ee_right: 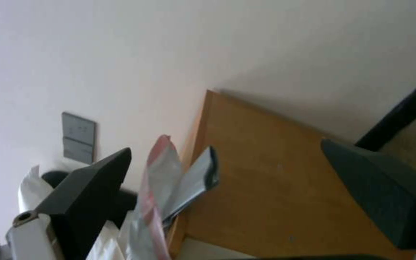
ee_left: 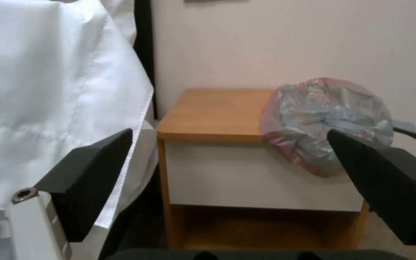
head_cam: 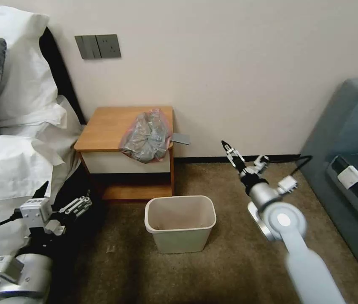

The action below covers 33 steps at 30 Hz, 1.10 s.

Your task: Pick up the garbage bag from the table and place it over the trash can.

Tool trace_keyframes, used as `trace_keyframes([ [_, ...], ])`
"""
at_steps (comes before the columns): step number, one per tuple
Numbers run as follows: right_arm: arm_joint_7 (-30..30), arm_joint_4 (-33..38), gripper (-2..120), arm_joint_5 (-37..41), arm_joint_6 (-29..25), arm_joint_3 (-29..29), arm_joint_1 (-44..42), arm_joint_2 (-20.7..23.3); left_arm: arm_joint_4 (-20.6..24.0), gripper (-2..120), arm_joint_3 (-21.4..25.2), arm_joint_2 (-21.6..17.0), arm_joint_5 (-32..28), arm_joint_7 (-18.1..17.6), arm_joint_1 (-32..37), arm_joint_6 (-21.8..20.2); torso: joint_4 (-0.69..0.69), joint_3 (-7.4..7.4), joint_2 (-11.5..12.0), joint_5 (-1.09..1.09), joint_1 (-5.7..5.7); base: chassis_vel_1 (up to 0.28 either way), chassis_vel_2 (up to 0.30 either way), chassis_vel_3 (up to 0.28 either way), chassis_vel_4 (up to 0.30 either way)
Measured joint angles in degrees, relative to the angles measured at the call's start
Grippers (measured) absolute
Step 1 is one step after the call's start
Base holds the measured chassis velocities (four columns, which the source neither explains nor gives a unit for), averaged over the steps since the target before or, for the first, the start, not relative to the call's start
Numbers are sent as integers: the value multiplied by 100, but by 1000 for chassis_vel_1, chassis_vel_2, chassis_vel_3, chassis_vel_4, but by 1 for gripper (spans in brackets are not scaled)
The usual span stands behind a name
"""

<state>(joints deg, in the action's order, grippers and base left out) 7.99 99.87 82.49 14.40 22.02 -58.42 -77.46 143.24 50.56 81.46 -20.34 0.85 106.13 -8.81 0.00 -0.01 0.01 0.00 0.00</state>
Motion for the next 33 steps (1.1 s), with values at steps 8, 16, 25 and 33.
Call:
trace_keyframes([
  [8, -112, -887, 100, 1041, 249, -66, 550, -396, 0, 100, 58, 286, 6, 94, 62, -24, -1, 0, 0, 0, 0, 0, 0, 0, 0],
  [16, -324, -1659, 100, 1296, 418, -162, 1032, -665, 0, 100, 57, 366, 132, 194, 138, -16, -1, 0, 0, -1, 0, 0, 0, 0, 0],
  [25, -621, -2311, 100, 1270, 489, -358, 1448, -832, 0, 100, 53, 371, 170, 260, 155, 29, 0, 0, 0, 0, 0, 0, 0, 0, 0],
  [33, -860, -2594, 100, 1098, 502, -497, 1631, -1010, 0, 100, 55, 123, 153, 606, -12, 619, 1, 0, 0, -1, 0, 0, 0, 0, 0],
])
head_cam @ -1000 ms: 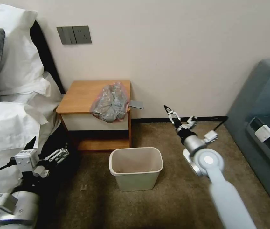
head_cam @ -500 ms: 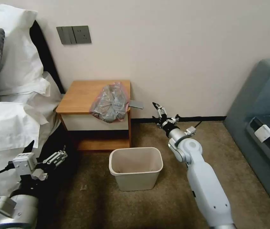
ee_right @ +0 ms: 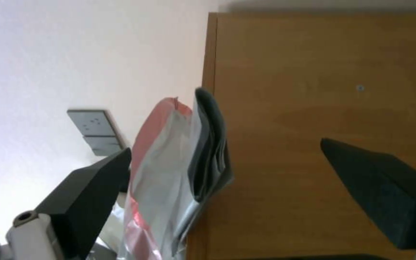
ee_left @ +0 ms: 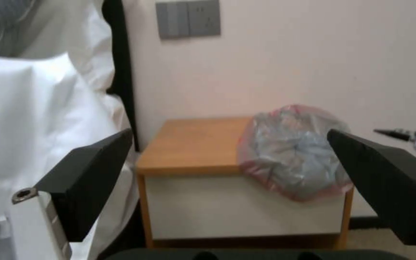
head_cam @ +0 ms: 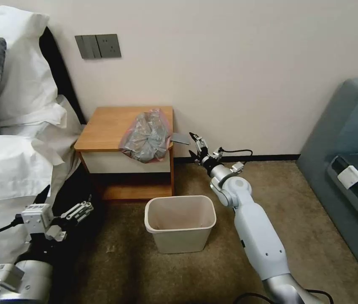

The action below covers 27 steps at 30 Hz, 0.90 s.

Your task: Pick up the garbage bag from the table and place it over the trash can.

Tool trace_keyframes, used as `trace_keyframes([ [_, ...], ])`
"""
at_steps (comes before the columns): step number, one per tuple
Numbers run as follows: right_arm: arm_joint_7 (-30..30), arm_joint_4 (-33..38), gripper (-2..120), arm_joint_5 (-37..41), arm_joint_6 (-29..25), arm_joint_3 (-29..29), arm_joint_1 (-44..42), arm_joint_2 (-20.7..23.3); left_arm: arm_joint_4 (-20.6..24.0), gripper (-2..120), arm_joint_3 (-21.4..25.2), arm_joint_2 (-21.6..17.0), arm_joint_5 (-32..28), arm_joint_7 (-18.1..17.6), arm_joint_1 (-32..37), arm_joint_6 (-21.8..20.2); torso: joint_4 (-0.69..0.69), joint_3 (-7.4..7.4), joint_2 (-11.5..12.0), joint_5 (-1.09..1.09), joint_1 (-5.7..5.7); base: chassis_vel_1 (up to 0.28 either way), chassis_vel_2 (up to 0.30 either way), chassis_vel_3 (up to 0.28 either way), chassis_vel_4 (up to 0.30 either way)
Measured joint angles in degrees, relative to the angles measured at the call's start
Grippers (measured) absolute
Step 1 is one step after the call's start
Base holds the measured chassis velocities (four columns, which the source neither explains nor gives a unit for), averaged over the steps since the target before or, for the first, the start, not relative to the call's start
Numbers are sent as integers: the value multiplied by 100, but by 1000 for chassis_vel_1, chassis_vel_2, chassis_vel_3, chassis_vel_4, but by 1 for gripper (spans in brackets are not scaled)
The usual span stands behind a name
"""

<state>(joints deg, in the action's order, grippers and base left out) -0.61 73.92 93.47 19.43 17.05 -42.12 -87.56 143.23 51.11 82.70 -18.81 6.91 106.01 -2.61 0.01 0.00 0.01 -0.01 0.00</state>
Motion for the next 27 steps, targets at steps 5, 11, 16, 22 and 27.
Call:
trace_keyframes([
  [5, -133, -152, 83, -122, -43, -60, 109, -109, 0, 100, -50, 63, 97, -7, -39, 4, -1, 0, 0, 1, 0, 0, 0, 0, 0],
  [11, -250, -242, 61, -267, -144, -91, 170, -152, 0, 100, -91, 86, 223, -71, -35, -54, -1, 0, 0, 1, 0, 0, 0, 0, 0],
  [16, -261, -243, 49, -289, -176, -84, 182, -145, 0, 100, -116, 107, 277, -73, -23, -58, -1, 0, 0, 1, 0, 0, 0, 0, 0],
  [22, -261, -219, 25, -345, -233, -73, 175, -49, 0, 100, -126, 104, 311, -54, -15, -53, -1, 0, -1, 1, 0, 0, 0, 0, 0],
  [27, -232, -54, 4, -365, -260, -89, 88, 54, 0, 100, -211, 166, 440, -8, -18, 7, -1, 0, -1, 1, 0, 0, 0, 0, 0],
])
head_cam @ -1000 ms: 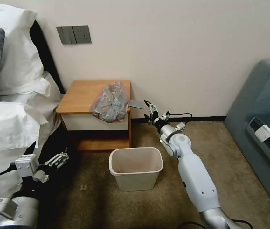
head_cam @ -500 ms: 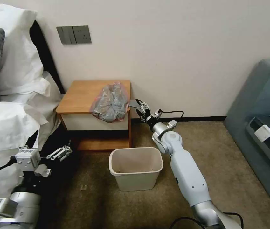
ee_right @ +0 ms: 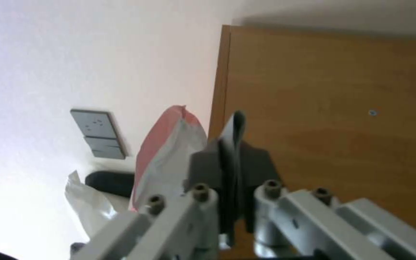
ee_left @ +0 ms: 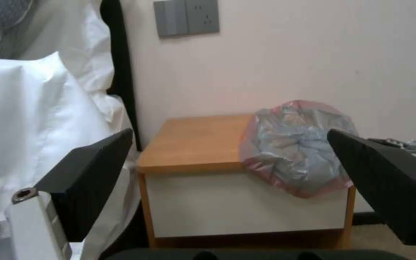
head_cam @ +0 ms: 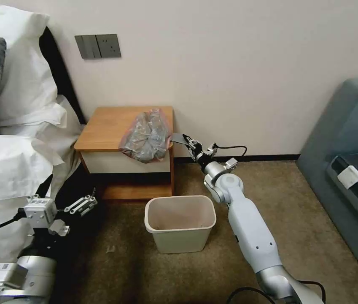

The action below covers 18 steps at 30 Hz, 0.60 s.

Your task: Pick up the garbage bag from the table and place it over the trash can.

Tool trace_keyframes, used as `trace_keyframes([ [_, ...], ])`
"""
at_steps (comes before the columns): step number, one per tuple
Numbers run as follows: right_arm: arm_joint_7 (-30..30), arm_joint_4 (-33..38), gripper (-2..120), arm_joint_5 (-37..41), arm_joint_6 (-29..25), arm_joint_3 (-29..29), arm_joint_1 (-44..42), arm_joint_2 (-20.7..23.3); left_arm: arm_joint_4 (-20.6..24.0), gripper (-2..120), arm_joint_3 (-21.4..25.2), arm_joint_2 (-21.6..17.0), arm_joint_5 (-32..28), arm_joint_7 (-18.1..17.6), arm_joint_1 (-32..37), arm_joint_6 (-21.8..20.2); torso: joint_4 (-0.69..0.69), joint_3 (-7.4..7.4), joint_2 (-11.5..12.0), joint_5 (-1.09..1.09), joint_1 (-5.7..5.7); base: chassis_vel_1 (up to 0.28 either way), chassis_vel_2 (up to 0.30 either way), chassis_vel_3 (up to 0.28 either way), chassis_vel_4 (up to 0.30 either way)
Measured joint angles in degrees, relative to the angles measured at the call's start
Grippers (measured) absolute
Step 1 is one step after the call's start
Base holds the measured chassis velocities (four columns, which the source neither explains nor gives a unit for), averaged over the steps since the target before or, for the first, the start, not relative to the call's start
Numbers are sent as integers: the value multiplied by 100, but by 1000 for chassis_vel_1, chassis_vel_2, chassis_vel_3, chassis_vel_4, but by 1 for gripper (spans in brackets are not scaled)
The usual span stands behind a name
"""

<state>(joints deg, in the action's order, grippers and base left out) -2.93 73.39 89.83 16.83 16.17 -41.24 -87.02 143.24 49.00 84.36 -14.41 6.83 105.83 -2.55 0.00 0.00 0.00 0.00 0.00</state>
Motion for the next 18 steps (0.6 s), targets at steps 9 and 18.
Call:
trace_keyframes([
  [9, 367, 911, 0, 2, -42, 5, -605, 225, 0, 100, -60, 11, 71, 29, -28, 70, 0, 0, 0, 0, 0, 0, 0, 0, 0],
  [18, 921, 2210, 0, 97, -30, -330, -1595, 756, -6, 100, -78, -46, 72, 34, -64, 104, 1, 0, 0, 0, 0, 0, 0, 0, 0],
])
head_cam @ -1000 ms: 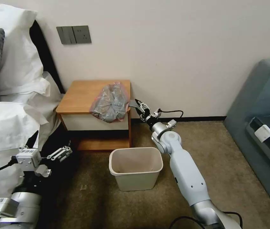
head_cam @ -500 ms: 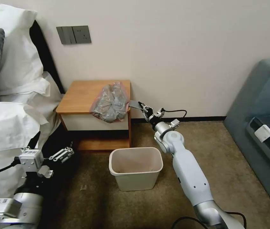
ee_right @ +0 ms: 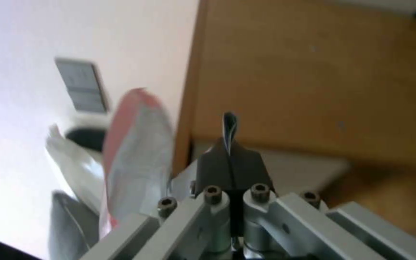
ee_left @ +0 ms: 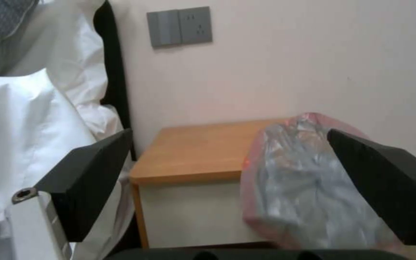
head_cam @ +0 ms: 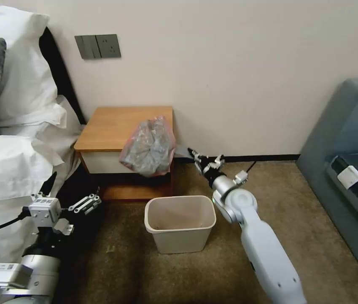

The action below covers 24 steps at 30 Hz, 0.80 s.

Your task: Pick up the garbage bag from the table and place it over the trash can.

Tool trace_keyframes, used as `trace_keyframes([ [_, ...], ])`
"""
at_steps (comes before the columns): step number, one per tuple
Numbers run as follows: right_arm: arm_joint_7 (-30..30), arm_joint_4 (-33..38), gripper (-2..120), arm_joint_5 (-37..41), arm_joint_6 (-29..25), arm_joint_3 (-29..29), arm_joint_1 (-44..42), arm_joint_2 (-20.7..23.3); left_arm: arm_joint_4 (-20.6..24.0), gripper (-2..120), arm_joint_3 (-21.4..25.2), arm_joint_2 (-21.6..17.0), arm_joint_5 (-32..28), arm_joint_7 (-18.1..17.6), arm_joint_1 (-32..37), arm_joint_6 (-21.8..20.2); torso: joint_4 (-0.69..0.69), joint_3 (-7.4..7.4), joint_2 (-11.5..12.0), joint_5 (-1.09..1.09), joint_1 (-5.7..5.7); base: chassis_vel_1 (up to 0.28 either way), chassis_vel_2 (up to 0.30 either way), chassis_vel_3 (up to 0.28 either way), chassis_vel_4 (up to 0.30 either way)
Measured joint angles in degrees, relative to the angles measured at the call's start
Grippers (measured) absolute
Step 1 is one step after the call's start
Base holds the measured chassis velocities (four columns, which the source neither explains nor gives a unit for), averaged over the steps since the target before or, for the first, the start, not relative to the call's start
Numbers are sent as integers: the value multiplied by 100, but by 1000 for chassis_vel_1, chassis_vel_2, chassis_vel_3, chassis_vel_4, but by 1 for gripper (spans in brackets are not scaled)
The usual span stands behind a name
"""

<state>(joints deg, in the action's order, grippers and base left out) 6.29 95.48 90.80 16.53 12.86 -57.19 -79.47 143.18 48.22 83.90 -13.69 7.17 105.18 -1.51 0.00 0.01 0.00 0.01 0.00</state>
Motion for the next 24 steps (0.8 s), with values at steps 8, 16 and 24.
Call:
trace_keyframes([
  [8, 488, 1278, 0, -125, -99, -371, -1093, 667, -167, 100, -38, -32, 12, 2, -71, 57, 0, 0, 0, 0, 0, 0, 0, 0, 0],
  [16, 626, 1491, 0, -722, -270, -490, -1586, 847, -286, 100, -102, -55, 53, 1, -122, 101, 0, 0, 0, 0, 0, 0, 0, 0, 0],
  [24, 329, 1458, 0, -1184, -292, -402, -1743, 986, -374, 100, -134, -85, 54, -7, -151, 138, -1, 0, 0, 0, 0, 0, 0, 0, 0],
])
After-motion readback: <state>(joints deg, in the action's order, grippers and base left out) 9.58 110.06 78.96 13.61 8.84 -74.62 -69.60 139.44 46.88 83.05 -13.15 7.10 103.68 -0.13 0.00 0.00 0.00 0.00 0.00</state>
